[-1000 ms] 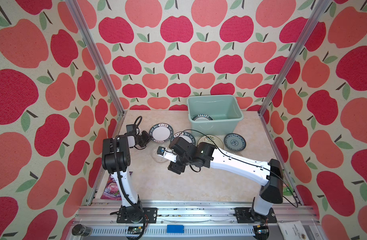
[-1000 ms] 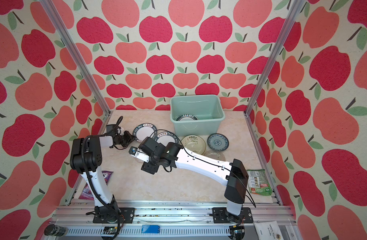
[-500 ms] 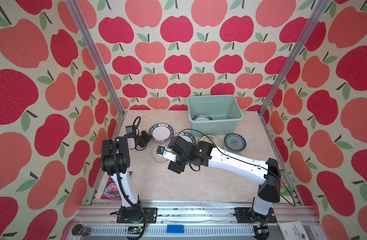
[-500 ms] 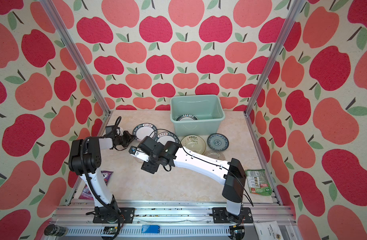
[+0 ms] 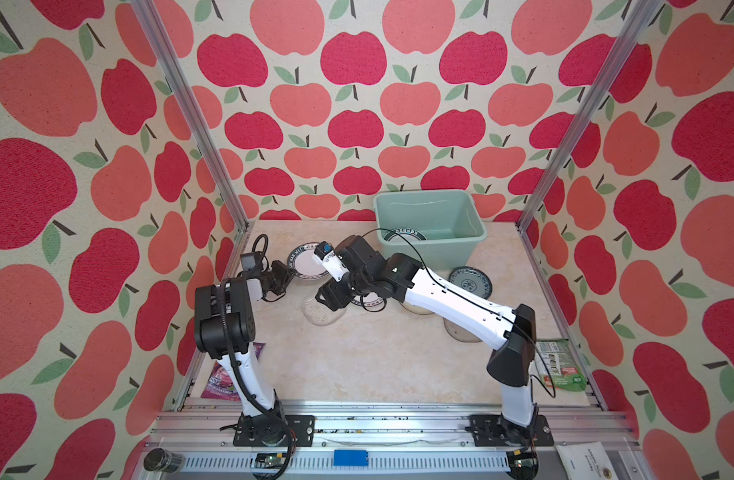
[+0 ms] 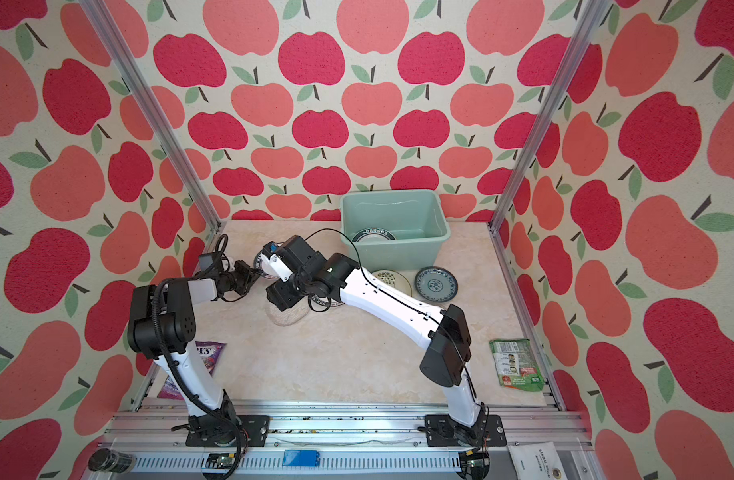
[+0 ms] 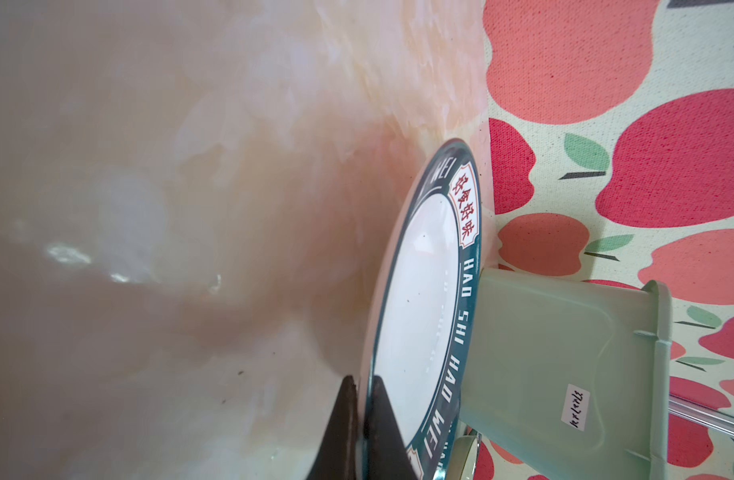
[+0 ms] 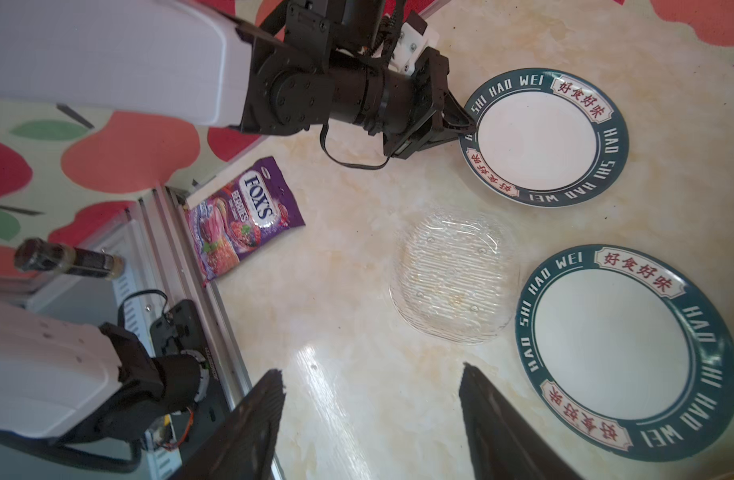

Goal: Place the plates into the plastic bin on the countertop
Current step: 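Tilt the green-rimmed plate upright between both grippers, lifting it toward the bin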

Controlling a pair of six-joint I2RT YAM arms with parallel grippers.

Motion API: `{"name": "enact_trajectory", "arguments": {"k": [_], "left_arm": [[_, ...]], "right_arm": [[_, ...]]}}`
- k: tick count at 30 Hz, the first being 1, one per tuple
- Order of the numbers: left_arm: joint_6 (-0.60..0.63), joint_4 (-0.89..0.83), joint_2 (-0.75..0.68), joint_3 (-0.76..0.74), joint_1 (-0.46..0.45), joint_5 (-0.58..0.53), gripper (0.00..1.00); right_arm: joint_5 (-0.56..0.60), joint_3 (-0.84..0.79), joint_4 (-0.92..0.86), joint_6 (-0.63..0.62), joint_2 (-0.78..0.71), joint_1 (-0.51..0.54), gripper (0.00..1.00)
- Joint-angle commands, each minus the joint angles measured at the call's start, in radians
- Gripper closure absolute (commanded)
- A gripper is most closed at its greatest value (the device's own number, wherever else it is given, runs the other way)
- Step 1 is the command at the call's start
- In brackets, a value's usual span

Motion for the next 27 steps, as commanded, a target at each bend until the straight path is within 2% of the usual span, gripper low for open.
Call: {"name": "enact_trajectory", "arguments": {"k": [1, 5, 10, 17, 27], "left_arm": [[-0.05, 0.06, -0.086, -0.021, 0.009, 0.039, 1.0], [-0.117, 0.087, -0.161, -0.069, 0.02, 0.039, 1.0], [-0.158, 0.084, -0.276, -0.121, 0.026, 0.035, 1.0], [-0.225, 0.086, -0.411, -0.173, 0.02, 0.079, 1.0], [-0.299, 0.09, -0.565, -0.23, 0.02, 0.14, 1.0]], "right_arm": [[-0.11, 0.087, 0.057, 0.27, 0.075, -0.041, 0.3], [-0.138, 0.12, 0.121, 0.471, 0.133, -0.1, 0.3], [-0.14, 0.12, 0.189, 0.57, 0.159, -0.149, 0.29], [-0.184, 0.118, 0.262, 0.63, 0.195, -0.213, 0.28], [-0.206, 0.115, 0.314, 0.63, 0.217, -0.261, 0.27]]}}
